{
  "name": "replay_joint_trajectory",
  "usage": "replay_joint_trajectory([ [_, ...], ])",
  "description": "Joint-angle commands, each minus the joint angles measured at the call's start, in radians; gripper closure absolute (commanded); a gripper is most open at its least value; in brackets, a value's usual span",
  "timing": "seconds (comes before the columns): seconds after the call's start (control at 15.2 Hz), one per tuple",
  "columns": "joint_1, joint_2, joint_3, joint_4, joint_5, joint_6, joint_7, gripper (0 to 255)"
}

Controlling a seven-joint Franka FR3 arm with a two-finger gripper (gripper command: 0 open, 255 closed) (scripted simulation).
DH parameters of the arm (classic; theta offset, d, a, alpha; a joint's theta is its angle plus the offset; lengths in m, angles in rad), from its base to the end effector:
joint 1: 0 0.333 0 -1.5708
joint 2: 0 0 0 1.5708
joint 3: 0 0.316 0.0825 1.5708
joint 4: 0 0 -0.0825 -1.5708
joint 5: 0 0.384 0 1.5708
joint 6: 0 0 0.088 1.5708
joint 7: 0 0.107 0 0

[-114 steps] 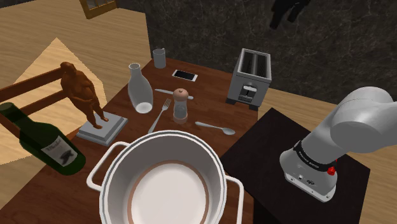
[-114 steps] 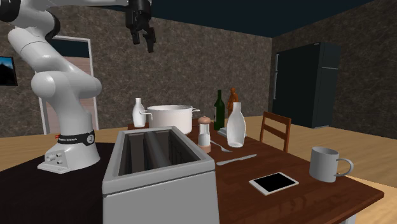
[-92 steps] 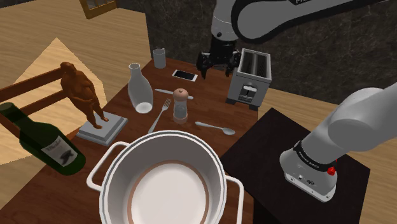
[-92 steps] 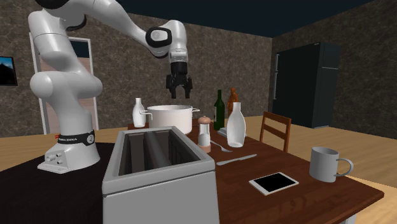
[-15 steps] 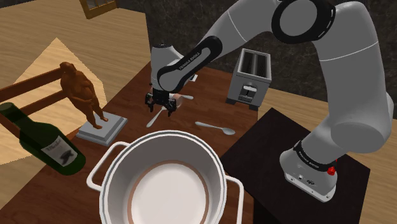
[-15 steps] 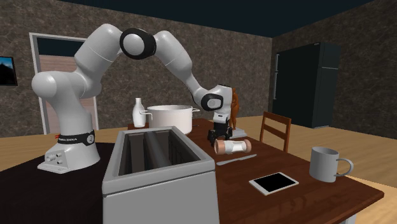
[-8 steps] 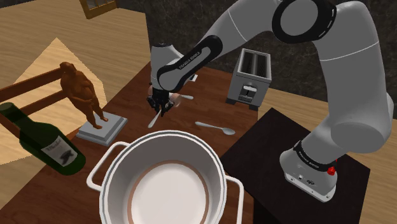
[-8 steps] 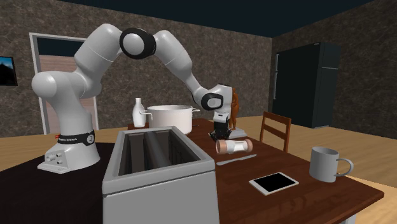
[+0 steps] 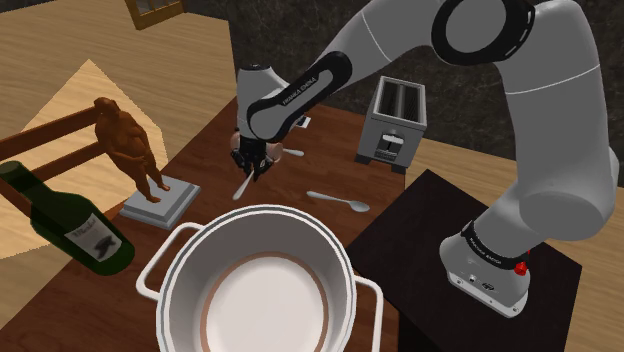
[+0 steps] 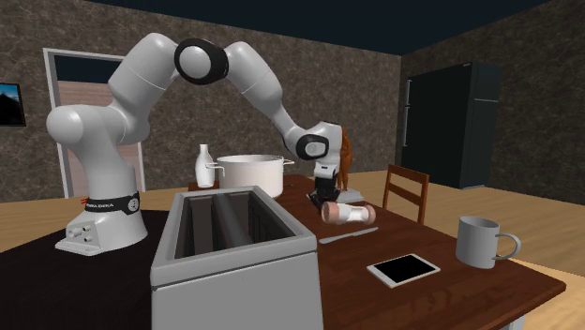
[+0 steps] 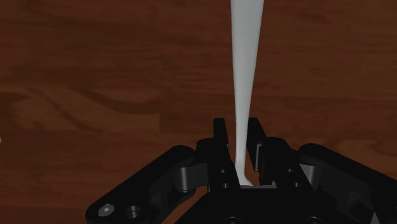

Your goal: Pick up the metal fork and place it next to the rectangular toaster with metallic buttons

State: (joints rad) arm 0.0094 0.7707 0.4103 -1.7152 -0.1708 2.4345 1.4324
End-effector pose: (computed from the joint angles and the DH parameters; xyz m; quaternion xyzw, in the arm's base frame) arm 0.6227 0.2492 0.1720 -0.8768 0.4733 0.0620 0.0587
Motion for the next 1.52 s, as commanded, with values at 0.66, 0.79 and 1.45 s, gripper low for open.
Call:
replay_joint_trajectory([
  [0.66, -0.027, -0.110, 0.037, -0.009, 0.036, -0.099, -0.005, 255],
  [0.79, -0.032, -0.128, 0.043, -0.008, 0.042, -0.117, -0.006, 255],
  [1.45, -0.051, -0.208, 0.069, 0.010, 0.073, -0.212, -0.012, 255],
])
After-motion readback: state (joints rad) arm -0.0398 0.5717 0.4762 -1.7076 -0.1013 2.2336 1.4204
